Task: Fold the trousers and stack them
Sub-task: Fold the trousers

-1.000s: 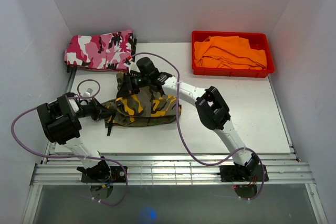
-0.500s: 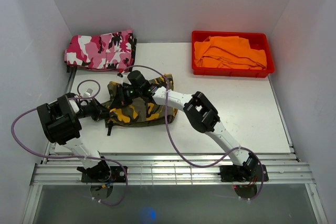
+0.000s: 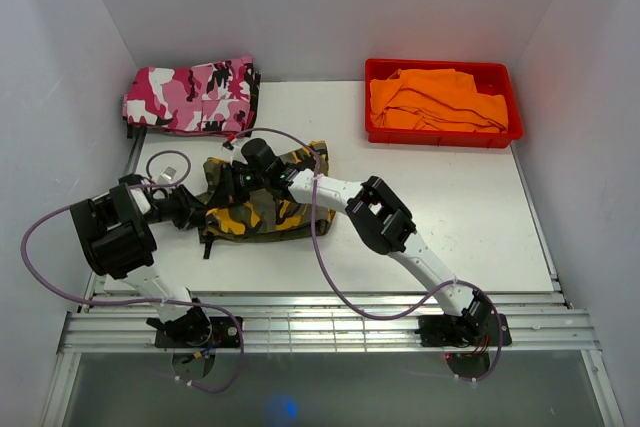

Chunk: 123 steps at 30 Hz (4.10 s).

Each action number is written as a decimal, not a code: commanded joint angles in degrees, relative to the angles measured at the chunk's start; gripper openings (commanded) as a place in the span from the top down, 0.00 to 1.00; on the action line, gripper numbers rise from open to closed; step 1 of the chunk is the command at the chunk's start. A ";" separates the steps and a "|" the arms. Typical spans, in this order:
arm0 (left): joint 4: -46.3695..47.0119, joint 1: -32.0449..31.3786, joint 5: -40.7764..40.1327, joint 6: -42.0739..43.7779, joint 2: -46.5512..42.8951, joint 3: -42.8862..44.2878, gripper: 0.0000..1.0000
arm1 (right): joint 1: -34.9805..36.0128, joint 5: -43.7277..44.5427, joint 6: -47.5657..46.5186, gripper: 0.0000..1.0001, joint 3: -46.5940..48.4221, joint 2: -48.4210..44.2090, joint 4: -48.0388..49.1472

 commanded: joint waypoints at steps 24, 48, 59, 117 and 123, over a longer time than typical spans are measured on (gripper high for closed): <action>-14.64 7.09 5.56 14.87 -13.23 11.53 0.23 | -1.37 -6.64 -3.33 0.25 -1.74 -8.41 7.97; -12.96 -3.03 -10.53 9.68 -12.18 14.25 0.39 | -21.33 15.25 -62.93 0.05 -55.96 -55.88 -27.40; -12.52 -4.96 -15.54 9.25 -4.62 24.09 0.39 | -20.72 14.46 -61.87 0.03 -52.29 -52.39 -24.73; -7.78 -12.51 -27.67 5.55 16.12 27.50 1.00 | -27.75 -0.40 -63.10 0.15 -43.58 -47.10 -29.39; -8.21 -18.58 -24.95 5.20 20.34 37.18 1.00 | -27.66 0.31 -63.46 0.25 -44.46 -49.74 -28.09</action>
